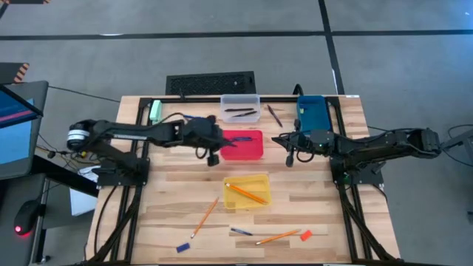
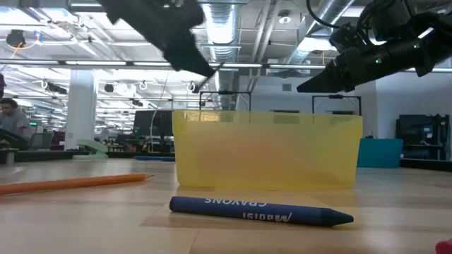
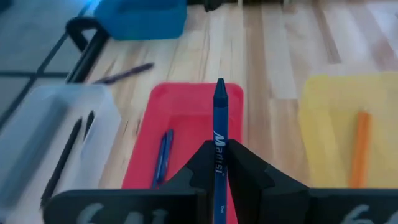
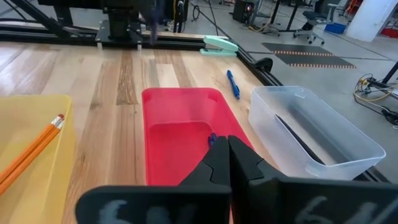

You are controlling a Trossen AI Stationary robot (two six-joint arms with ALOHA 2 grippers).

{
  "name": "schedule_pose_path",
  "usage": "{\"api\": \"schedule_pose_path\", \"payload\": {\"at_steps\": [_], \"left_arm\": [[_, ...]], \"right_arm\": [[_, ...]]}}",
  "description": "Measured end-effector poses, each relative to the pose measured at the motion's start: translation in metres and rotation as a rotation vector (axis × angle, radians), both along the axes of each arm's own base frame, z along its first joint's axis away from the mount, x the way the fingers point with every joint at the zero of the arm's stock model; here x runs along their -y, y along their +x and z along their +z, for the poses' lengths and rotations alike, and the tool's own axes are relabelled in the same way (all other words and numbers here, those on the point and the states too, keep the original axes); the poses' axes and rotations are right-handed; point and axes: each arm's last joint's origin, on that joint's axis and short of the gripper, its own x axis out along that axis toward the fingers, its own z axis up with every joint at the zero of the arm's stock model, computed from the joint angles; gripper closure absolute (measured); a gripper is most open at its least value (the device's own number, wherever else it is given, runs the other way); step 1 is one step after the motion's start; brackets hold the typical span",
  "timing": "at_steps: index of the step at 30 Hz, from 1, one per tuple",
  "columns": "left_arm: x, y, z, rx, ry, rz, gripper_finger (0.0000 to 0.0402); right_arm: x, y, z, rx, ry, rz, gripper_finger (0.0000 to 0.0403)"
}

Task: Sort crayons/erasers/pens/pencils in bins
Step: Put the top blue crayon into the red bin, then put the blue ballpen into the transparent bin

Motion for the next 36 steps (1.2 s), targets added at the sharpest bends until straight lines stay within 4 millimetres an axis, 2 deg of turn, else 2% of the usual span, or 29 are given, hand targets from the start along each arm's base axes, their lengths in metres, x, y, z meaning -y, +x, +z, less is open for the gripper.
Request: {"api": "schedule_pose_path", "payload": {"at_steps": [12,17,25,29,32,36], "left_arm": [[-0.034,0.088,-0.062,-0.193,0.094,-0.046,0.0381],[-0.045,0.11,-0.083,-0.269,0.104,-0.058,0.0381],[-0.048,0.12,-0.104,-0.387,0.099,-0.085,0.0379],[-0.048,0.119,-0.107,-0.403,0.096,-0.077,0.0361],[-0.048,0.12,-0.103,-0.419,0.094,-0.08,0.0338],[-0.046,0.122,-0.085,-0.461,0.132,-0.093,0.0305]], "right_arm": [[0.0,0.0,-0.001,-0.007,0.001,0.0,0.0397],[0.0,0.0,-0.002,-0.019,0.009,-0.001,0.04],[0.0,-0.001,-0.003,-0.027,0.021,-0.004,0.04],[0.0,-0.001,-0.004,-0.032,0.022,-0.003,0.04],[0.0,-0.001,-0.004,-0.032,0.021,-0.004,0.0398],[0.0,-0.001,-0.004,-0.032,0.022,-0.003,0.04]]}}
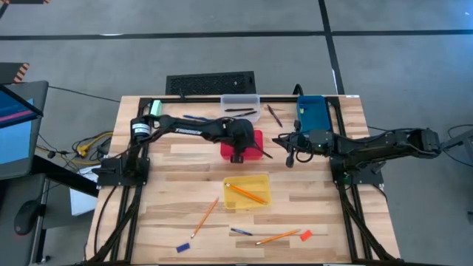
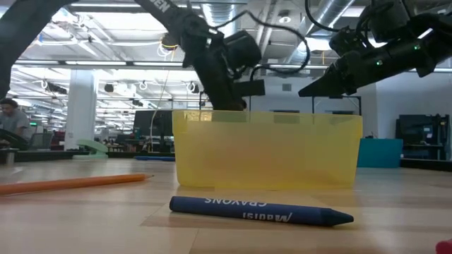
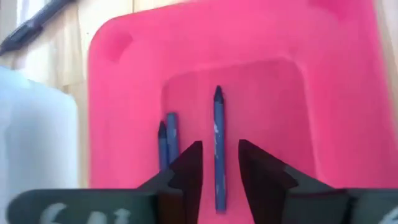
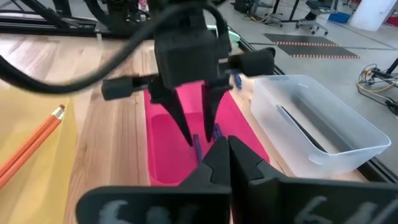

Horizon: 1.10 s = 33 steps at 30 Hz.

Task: Sort crayons/erasers/pens/pencils in bins
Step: Put the blue ballpen into the transparent bin

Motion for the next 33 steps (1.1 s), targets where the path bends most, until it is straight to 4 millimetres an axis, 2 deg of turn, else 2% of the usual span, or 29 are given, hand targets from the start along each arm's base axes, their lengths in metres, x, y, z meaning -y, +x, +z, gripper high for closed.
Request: {"api": "schedule_pose_path", "payload": {"at_steps": [3,6,8,14,19,24,29,33], "left_arm": [[0.003,0.0,0.011,-0.045,0.032,-0.043,0.0286],[0.004,-0.006,0.02,-0.104,0.054,-0.055,0.0287],[0.005,-0.014,0.026,-0.133,0.054,-0.06,0.0305],[-0.004,-0.039,0.051,-0.17,0.041,0.0,0.0391],[-0.016,-0.058,0.082,-0.124,0.055,0.038,0.0397],[-0.037,-0.08,0.103,-0.103,0.04,0.093,0.0401],[-0.056,-0.095,0.103,-0.121,0.004,0.137,0.0401],[-0.064,-0.105,0.081,-0.122,0.008,0.149,0.0401]], "right_arm": [[0.0,0.0,-0.001,-0.007,0.002,0.0,0.04],[0.0,0.0,-0.001,-0.01,0.01,-0.002,0.0399],[0.0,-0.001,-0.003,-0.026,0.016,-0.002,0.0398],[-0.002,0.001,-0.007,-0.047,0.029,0.002,0.04],[-0.001,0.001,-0.008,-0.057,0.036,0.001,0.0398],[-0.002,0.001,-0.009,-0.063,0.036,0.002,0.04],[-0.002,0.001,-0.009,-0.064,0.036,0.002,0.0398],[-0.002,0.001,-0.009,-0.069,0.033,0.003,0.04]]}}
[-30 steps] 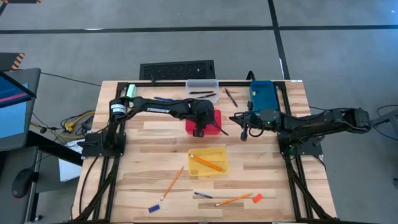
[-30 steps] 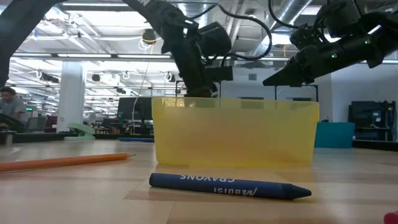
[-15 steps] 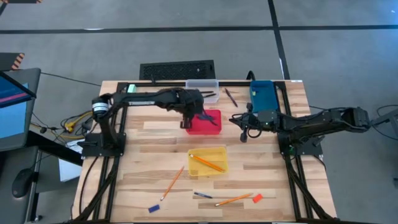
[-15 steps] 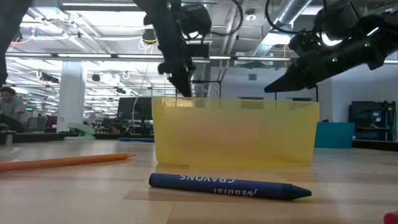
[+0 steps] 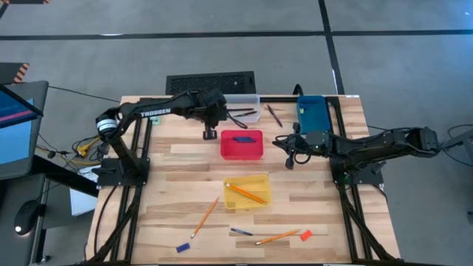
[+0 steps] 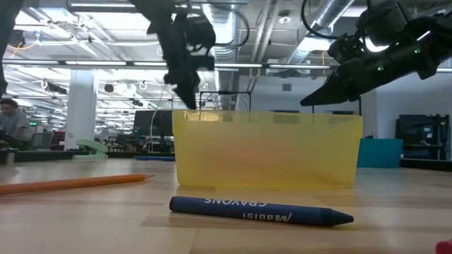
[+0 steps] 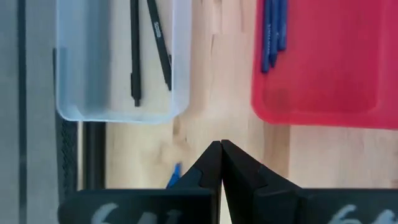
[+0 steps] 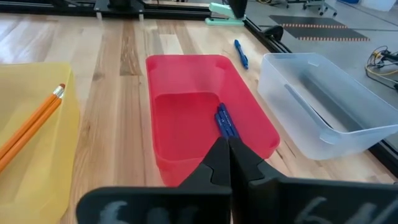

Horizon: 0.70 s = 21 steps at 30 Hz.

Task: Sort crayons/erasers/pens/pencils in bins
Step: Put the blue ballpen into the transparent bin

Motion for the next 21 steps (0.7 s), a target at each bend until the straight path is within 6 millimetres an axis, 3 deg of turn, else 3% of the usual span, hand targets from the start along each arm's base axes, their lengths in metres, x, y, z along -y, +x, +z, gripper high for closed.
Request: {"api": "schedule_pose_path", "payload": {"at_steps": [4,11,21], "left_arm": [[0.003,-0.013,-0.019,0.054,-0.007,0.007,0.0401],[0.003,-0.047,-0.021,0.149,-0.005,0.029,0.0402],[-0.045,-0.081,-0.036,0.057,-0.02,0.074,0.0401]], "right_arm": [[0.0,0.0,0.0,-0.001,0.0,0.0,0.0399],[0.0,0.0,0.0,0.003,-0.004,0.001,0.04],[0.0,0.001,0.003,0.033,-0.009,0.001,0.04]]}}
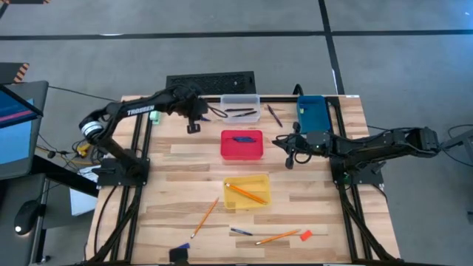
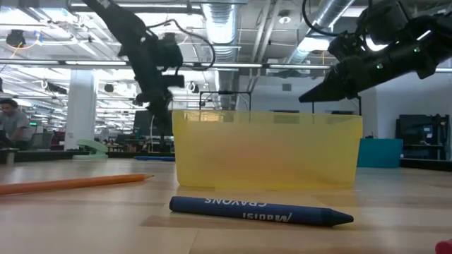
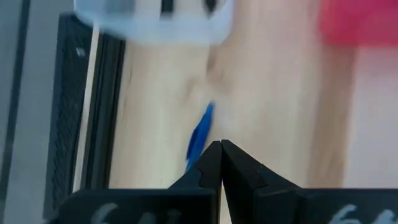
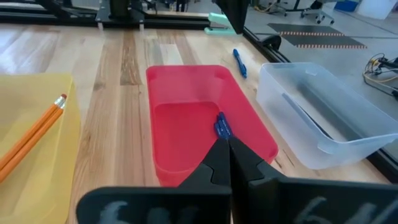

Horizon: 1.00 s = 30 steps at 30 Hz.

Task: Sort crayons/erasers/pens/pencils in bins
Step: Put the blue ballpen into the transparent bin

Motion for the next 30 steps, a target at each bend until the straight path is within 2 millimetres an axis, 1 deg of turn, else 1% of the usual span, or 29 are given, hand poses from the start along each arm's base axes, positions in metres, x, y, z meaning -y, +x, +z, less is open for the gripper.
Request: {"api": "schedule_pose_path", "payload": {"at_steps": [4,9,11,14,18,22,25,27,30], "left_arm": [[-0.016,-0.008,-0.015,-0.056,-0.05,0.035,0.0401],[-0.029,-0.006,-0.028,-0.098,-0.09,0.053,0.0394],[-0.035,-0.004,-0.032,-0.122,-0.096,0.08,0.0379],[-0.04,-0.001,-0.035,-0.152,-0.13,0.089,0.0343],[-0.044,0.003,-0.041,-0.182,-0.136,0.038,0.0284],[-0.046,0.004,-0.054,-0.236,-0.135,-0.002,0.0237],[-0.049,0.005,-0.064,-0.296,-0.11,0.005,0.0221],[-0.052,0.006,-0.068,-0.319,-0.082,0.018,0.022],[-0.052,0.007,-0.071,-0.318,-0.099,0.001,0.0227]], "right_arm": [[0.0,0.0,0.0,0.004,-0.001,0.0,0.0399],[0.0,0.0,0.0,0.005,0.0,0.0,0.04],[0.0,0.0,0.0,0.005,0.001,0.0,0.0399],[0.0,0.0,0.0,0.006,0.006,-0.002,0.0399],[0.0,0.0,0.0,0.006,0.006,-0.002,0.04],[0.0,0.0,0.0,0.006,0.006,-0.002,0.0399],[0.0,0.0,0.0,0.006,0.006,-0.002,0.04],[0.0,0.0,0.0,0.006,0.006,-0.002,0.04],[0.0,0.0,0.0,0.006,0.006,-0.002,0.0399]]}}
